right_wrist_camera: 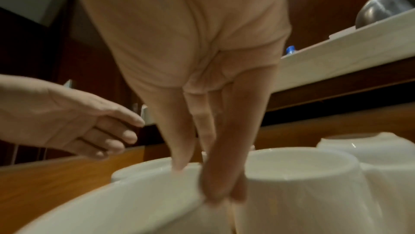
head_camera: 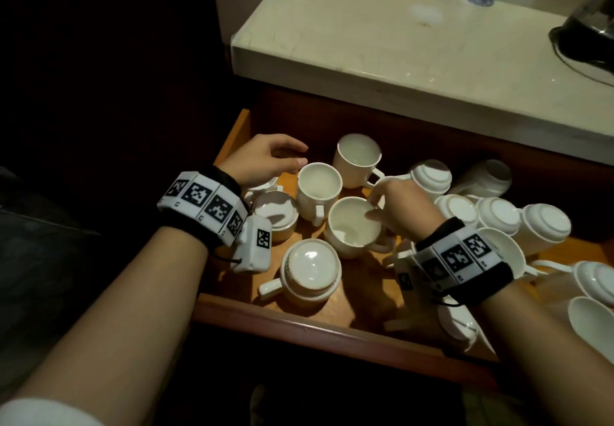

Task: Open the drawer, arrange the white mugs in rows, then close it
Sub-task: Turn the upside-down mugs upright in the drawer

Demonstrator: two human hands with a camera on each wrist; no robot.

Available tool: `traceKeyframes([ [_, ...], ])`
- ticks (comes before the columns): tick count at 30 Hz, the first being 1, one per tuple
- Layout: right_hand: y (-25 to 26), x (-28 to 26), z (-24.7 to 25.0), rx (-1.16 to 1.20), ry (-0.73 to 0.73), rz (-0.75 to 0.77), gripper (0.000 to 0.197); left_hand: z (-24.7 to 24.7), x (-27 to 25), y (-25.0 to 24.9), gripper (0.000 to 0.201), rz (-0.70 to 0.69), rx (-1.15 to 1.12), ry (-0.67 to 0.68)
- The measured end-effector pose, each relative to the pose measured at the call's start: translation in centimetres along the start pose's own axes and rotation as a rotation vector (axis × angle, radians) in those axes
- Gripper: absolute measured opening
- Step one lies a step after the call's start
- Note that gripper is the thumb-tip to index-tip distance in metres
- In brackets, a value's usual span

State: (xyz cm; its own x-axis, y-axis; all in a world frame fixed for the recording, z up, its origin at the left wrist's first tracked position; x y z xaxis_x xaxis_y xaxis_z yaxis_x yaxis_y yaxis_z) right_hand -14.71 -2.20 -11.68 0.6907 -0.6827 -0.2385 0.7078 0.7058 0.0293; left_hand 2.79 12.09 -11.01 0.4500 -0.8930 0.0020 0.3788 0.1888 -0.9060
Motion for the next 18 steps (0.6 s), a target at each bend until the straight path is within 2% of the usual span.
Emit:
traceKeyframes([
  [3,-0.1,-0.5,1.3,0.072,-0.143,-0.015,0.026,0.0,0.0,0.0,0.038,-0.006,0.01,-0.008],
  [5,0.5,-1.3,2.2,0.161,-0.202,0.072,0.03,0.1,0.0,-0.1,0.039,-0.004,0.015,-0.003],
  [6,1.2,-1.9,2.6,0.236,-0.168,0.163,0.034,0.1,0.0,-0.1,0.039,-0.001,0.02,0.004],
  [8,3.1,-3.2,2.6,0.301,0.023,0.377,0.044,0.0,0.0,-0.1,0.039,0.002,0.022,0.011],
  [11,5.1,-3.7,0.3,0.12,0.259,0.598,0.065,0.1,0.0,0.0,0.039,0.001,0.027,0.007],
  [14,5.5,-3.6,-1.3,-0.103,0.283,0.655,0.087,0.1,0.1,0.0,0.038,0.012,0.041,0.01],
  [18,5.6,-3.7,-2.2,-0.274,0.237,0.705,0.098,0.1,0.0,0.0,0.039,0.025,0.048,0.016],
])
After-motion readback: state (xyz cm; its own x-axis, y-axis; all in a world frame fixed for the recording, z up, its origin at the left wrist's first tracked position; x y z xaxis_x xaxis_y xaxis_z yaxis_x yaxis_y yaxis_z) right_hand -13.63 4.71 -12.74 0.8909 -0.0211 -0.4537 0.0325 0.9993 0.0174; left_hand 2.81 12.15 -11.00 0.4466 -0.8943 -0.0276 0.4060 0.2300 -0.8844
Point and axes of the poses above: each hand's wrist, its own x-axis towards the middle knuckle, its own z-axis out of the back of the hand, y = z × x, the point moved 1 cm from there along x, towards the middle knuckle, and after that the axes turned 10 degrees about -z, right-handed, at the moved point
